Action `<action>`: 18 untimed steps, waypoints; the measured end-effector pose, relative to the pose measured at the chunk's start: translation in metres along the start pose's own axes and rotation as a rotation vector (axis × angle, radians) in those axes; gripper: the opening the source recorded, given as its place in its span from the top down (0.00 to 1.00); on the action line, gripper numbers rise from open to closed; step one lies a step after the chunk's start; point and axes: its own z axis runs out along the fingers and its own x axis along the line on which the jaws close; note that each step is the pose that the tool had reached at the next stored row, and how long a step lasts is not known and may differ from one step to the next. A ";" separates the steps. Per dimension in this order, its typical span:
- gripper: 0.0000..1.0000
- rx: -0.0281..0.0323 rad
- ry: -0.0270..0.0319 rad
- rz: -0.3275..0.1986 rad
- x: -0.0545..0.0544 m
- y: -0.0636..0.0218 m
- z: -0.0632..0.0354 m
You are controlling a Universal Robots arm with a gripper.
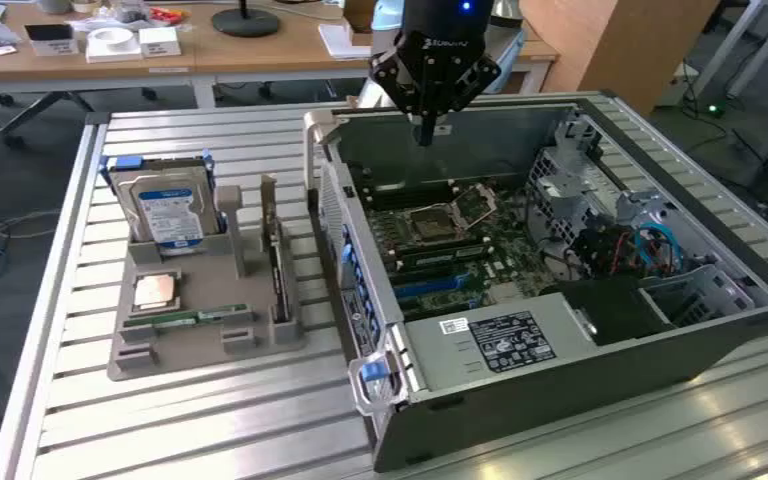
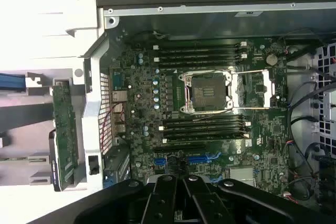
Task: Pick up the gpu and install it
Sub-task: 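Reach for the gpu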
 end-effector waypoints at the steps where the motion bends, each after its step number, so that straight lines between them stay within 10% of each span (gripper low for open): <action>1: 0.89 0.0000 0.0000 0.000 0.000 0.0000 0.0000; 18: 0.89 0.0000 0.0000 0.000 0.006 -0.0004 -0.0001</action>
